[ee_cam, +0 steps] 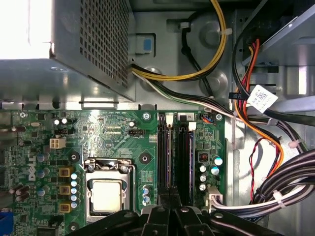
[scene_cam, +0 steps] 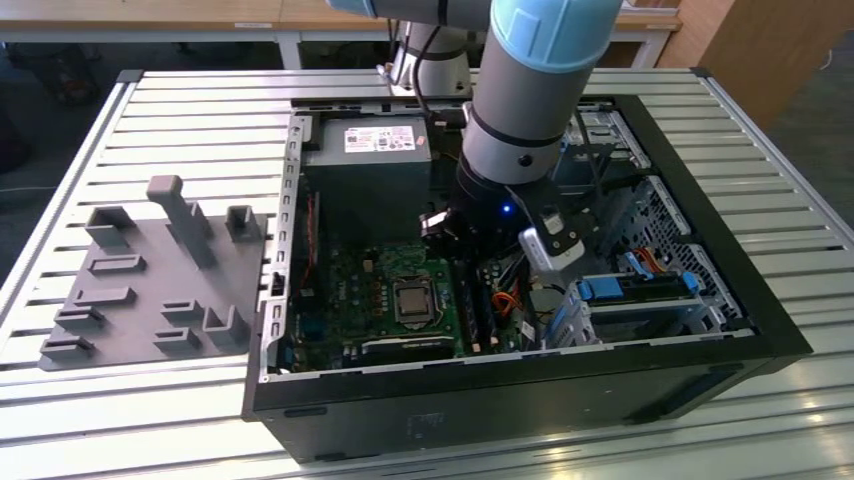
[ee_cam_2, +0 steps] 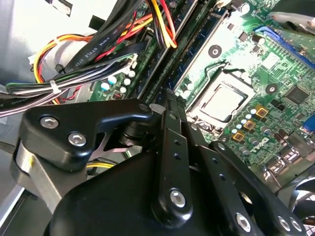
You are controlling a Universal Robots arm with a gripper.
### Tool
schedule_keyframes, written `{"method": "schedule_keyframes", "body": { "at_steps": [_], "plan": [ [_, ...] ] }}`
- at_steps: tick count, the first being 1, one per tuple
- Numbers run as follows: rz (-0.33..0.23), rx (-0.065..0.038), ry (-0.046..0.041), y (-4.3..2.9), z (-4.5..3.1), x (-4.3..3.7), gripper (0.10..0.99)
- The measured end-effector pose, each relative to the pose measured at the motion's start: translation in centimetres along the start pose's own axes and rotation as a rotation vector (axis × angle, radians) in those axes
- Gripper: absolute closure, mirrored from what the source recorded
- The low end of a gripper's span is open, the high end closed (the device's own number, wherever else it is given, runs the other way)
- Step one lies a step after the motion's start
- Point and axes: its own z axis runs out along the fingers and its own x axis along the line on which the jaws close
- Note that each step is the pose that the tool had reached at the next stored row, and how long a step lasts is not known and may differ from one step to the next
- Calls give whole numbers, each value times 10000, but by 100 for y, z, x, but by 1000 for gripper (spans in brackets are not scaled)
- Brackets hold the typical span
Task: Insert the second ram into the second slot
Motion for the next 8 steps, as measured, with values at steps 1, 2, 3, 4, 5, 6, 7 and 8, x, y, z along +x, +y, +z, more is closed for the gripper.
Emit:
{"method": "schedule_keyframes", "body": {
  "at_steps": [1,2,3,4,5,6,7,8],
  "plan": [
    [-1,0,-2,0,10,-1,969],
    [-1,0,-3,0,23,-2,969],
    [-1,1,-3,-1,31,-2,969],
    [0,0,-3,-1,40,-2,969],
    [0,2,-3,-1,48,-3,969],
    [0,6,-1,-2,54,-3,969],
    [0,9,-1,-2,60,-3,969],
    [0,9,0,-2,67,-3,969]
  ]
}}
